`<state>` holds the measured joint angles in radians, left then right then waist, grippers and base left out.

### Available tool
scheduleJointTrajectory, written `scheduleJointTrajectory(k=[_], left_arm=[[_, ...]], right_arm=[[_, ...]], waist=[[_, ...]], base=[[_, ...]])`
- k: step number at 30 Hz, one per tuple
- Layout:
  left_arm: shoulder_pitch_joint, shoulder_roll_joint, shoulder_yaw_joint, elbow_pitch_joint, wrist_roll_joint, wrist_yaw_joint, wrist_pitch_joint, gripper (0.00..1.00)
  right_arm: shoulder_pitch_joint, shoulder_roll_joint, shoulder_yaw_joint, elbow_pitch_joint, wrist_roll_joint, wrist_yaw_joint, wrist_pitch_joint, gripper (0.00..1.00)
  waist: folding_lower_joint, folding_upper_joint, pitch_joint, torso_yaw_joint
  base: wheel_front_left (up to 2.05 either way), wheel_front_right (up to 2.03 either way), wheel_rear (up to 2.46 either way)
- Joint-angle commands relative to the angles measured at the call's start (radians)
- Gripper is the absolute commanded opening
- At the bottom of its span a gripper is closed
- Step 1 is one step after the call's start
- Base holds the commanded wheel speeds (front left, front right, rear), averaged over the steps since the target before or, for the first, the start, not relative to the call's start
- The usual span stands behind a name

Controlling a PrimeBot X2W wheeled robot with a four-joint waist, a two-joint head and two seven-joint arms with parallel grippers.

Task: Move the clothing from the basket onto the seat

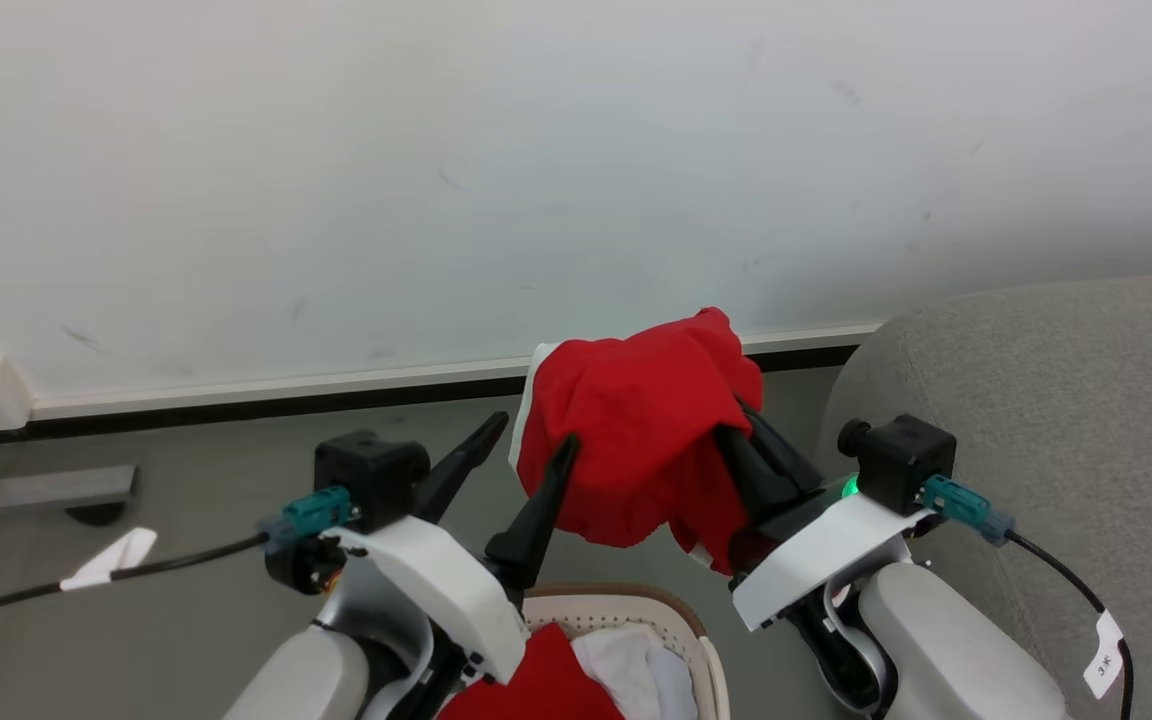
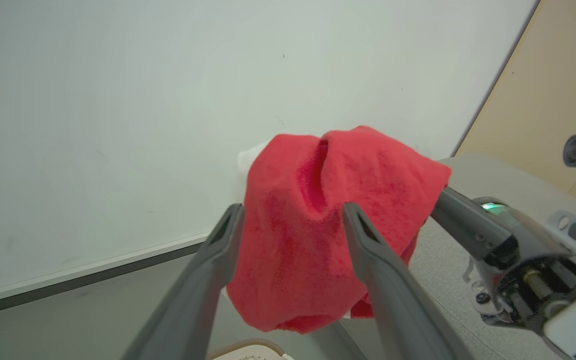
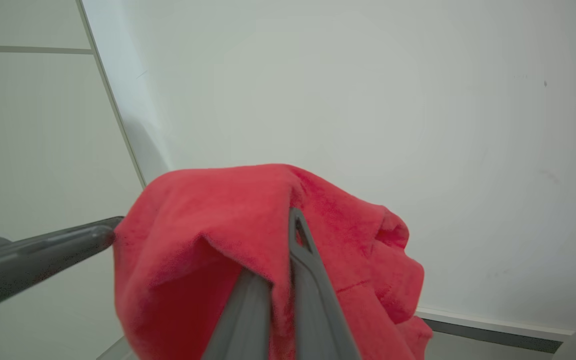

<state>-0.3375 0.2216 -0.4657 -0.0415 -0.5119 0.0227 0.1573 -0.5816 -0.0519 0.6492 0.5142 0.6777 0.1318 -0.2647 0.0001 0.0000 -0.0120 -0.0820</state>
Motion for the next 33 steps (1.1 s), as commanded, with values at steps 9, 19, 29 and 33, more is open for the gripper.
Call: scheduleJointTrajectory(k=[9,19,29,33], left_arm=[[0.027,0.012,-0.017,0.031,0.022,-0.008,-0.035,1.0],[0.018,0.016,-0.02,0.022,0.026,-0.008,-0.054,1.0],[-0.004,-0.021,-0.063,0.031,0.04,-0.028,-0.097,1.0],[-0.012,-0.034,-0.089,0.039,0.046,-0.039,-0.103,1.0]], right_arm=[[0.016,-0.016,-0.046,-0.047,-0.012,-0.002,0.0,0.0],[0.036,-0.066,-0.097,-0.106,-0.039,-0.002,0.0,0.0],[0.093,-0.139,-0.14,-0.177,-0.051,-0.002,0.0,0.0],[0.103,-0.16,-0.164,-0.191,-0.052,-0.002,0.0,0.0]], waist=[[-0.0001,0.0,0.017,-0.07],[-0.0001,0.0,0.051,-0.249],[-0.0001,0.0,0.083,-0.403],[-0.0001,0.0,0.103,-0.419]], base=[[0.0,0.0,0.0],[0.0,0.0,0.0],[0.0,0.0,0.0],[0.0,0.0,0.0]])
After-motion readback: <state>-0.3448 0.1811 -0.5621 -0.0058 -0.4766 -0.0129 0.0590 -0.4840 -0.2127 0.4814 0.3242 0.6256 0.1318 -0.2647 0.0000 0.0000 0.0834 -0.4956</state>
